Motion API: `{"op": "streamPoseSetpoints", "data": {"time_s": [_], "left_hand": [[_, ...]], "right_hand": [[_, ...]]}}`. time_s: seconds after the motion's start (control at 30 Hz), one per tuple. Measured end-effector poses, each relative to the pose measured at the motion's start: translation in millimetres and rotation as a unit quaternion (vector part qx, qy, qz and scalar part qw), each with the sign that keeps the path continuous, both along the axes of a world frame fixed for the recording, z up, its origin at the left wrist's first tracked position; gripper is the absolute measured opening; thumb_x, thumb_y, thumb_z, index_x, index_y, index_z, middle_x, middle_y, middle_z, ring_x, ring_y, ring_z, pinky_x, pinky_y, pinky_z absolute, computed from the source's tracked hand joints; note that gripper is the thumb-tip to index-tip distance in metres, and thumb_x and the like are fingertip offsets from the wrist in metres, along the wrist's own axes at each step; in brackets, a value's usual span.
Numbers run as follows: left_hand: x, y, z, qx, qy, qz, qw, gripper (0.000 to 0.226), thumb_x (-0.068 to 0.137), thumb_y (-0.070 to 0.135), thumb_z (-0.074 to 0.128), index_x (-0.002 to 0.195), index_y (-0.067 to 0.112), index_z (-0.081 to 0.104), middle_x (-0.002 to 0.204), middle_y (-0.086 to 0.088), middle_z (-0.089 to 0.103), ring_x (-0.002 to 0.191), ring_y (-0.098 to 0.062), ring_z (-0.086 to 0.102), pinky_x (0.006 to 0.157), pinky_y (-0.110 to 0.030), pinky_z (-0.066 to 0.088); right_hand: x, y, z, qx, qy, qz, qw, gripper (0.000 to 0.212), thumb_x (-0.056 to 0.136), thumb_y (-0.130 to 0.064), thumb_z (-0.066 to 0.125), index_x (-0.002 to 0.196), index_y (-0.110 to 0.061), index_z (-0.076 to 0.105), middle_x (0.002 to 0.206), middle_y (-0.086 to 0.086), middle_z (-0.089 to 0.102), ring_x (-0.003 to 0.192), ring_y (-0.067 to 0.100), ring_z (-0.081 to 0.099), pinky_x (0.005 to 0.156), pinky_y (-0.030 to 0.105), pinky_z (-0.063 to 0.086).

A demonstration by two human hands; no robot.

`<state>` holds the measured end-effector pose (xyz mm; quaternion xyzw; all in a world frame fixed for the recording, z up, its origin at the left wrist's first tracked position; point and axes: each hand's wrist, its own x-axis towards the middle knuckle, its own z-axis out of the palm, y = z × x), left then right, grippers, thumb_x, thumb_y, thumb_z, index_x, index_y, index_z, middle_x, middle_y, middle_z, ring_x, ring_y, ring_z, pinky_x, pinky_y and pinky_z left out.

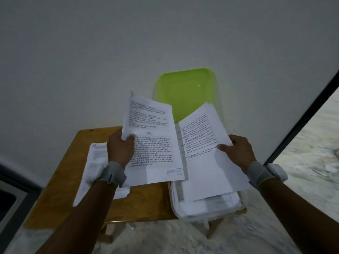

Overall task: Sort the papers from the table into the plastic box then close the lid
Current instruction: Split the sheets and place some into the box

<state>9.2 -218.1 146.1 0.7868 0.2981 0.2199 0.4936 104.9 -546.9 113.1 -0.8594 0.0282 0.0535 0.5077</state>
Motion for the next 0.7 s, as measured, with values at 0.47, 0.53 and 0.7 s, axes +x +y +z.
{"op": "streamPoseSetpoints", "data": {"time_s": [0.47,0.53,0.7], "left_hand": [[8.7,-112.0,-95.5,-0.028,0.120,-0.044,0.991,0.037,0.090,0.013,0.058,0.127,0.009,0.059,0.123,-0.015,0.065,0.110,-0.035,0.061,0.095,-0.044,0.051],[13.5,-129.2,-102.5,-0.022,0.131,-0.060,0.989,0.037,0.091,0.009,0.055,0.127,0.010,0.057,0.125,-0.014,0.064,0.113,-0.033,0.060,0.094,-0.033,0.048],[32.7,-160.7,-120.0,0.078,0.194,-0.129,0.969,0.064,0.087,0.010,0.056,0.147,0.012,0.033,0.132,-0.014,0.058,0.117,-0.035,0.058,0.089,-0.033,0.049]], "right_hand": [[15.1,-3.0,-71.5,-0.188,0.103,0.153,0.965,0.060,0.095,-0.034,0.054,0.148,-0.011,0.038,0.149,0.012,0.047,0.135,0.032,0.046,0.115,0.039,0.035],[19.3,-6.7,-60.6,-0.168,0.063,0.130,0.975,0.056,0.092,-0.033,0.057,0.144,-0.016,0.045,0.139,0.009,0.058,0.126,0.030,0.055,0.111,0.039,0.040],[27.3,-11.1,-48.5,-0.155,0.031,0.132,0.979,0.041,0.086,-0.034,0.064,0.126,-0.026,0.059,0.127,0.003,0.066,0.111,0.023,0.063,0.101,0.032,0.046]]}}
